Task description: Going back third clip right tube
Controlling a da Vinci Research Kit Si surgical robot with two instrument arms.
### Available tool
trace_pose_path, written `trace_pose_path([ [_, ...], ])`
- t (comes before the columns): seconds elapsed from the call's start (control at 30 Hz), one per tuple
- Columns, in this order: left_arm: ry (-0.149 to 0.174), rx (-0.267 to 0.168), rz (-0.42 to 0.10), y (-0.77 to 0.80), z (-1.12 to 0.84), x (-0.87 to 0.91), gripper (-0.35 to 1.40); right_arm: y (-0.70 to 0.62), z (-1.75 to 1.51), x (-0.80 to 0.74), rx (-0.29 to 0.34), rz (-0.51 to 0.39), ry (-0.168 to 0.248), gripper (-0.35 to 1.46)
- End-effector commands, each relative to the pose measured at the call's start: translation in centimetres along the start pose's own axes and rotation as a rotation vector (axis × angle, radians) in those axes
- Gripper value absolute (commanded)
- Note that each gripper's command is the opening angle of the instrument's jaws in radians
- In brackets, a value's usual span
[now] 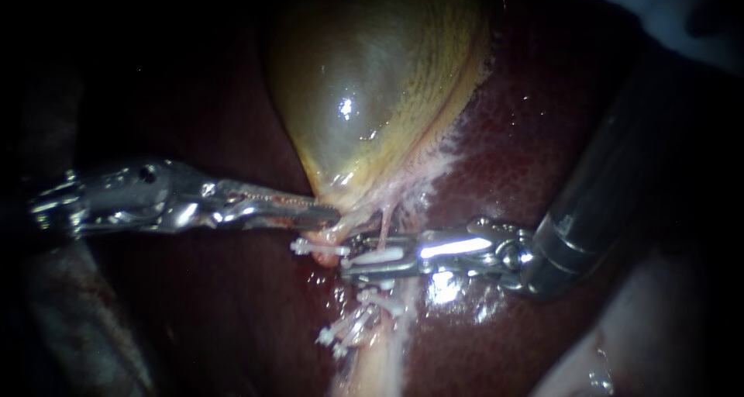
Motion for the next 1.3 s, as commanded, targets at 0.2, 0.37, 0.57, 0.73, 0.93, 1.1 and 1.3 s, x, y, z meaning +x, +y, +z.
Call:
trace_pose_path([
  [0.2,0.0,0.0,0.0,0.0,0.01,0.0,-0.35,-0.14,-0.04,0.08,-0.039,0.021,-0.02,0.39],
  [0.37,0.0,0.001,0.0,0.0,0.01,0.0,-0.35,-0.24,-0.08,0.14,-0.062,0.027,-0.018,0.38],
  [0.57,0.0,0.001,0.0,0.0,0.02,0.0,-0.35,-0.22,-0.12,0.12,-0.095,0.029,-0.026,0.39],
  [0.73,0.0,0.001,0.0,0.0,0.02,0.0,-0.35,-0.17,-0.21,0.11,-0.116,0.027,-0.025,0.39],
  [0.93,0.0,0.001,0.0,0.0,0.02,0.0,-0.35,-0.13,-0.32,0.09,-0.131,0.029,-0.017,0.39],
  [1.1,0.0,0.001,0.0,0.0,0.01,0.0,-0.35,-0.12,-0.38,0.08,-0.132,0.016,-0.019,0.39],
  [1.3,0.0,0.001,0.0,0.0,0.01,0.0,-0.35,-0.16,-0.53,0.07,-0.139,0.01,-0.019,0.39],
])
